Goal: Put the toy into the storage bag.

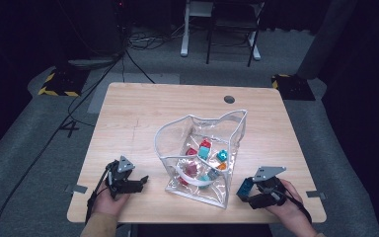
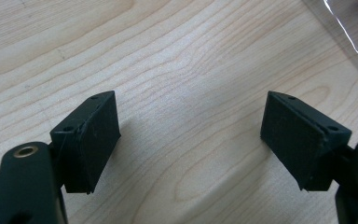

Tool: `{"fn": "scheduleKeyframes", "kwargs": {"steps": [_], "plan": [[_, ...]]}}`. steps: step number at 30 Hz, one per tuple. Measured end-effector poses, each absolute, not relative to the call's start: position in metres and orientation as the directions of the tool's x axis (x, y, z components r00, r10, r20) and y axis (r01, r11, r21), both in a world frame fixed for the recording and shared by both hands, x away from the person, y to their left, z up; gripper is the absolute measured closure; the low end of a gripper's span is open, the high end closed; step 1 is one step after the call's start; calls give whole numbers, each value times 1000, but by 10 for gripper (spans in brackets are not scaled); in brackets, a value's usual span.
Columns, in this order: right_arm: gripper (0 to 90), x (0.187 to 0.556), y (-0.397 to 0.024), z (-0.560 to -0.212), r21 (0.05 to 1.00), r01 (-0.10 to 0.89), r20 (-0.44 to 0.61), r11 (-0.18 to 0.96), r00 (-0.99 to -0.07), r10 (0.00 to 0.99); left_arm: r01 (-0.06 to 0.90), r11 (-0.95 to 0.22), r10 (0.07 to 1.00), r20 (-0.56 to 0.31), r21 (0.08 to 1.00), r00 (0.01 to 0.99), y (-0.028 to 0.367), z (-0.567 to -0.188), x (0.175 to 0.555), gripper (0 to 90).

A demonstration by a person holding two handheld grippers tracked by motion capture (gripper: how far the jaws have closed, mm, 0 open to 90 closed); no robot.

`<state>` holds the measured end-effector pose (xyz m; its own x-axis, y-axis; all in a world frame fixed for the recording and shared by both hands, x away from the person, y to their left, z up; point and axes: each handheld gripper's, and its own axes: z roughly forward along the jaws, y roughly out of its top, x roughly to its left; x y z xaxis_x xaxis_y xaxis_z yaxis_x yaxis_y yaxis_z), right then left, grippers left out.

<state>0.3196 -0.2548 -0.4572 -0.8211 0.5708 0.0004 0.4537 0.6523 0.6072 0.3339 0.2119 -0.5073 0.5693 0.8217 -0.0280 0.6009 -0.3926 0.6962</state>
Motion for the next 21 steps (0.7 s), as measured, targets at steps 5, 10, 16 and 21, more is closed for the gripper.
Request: {"fn": "scheduleKeyframes", "kwargs": {"steps": [5,10,16,21], "plan": [[273,323,-256,-442,624,454,11,636,-819,573,600,-392,822,-27,697,568,212,-507,334,199],[273,326,-257,-419,642,446,20,624,-823,567,601,-391,822,-29,697,569,212,-507,334,199],[273,332,-259,-386,667,436,29,604,-825,564,601,-390,823,-29,697,568,212,-507,334,199],[273,337,-260,-364,680,435,39,590,-826,563,601,-390,823,-30,697,567,212,-507,334,199]]}}
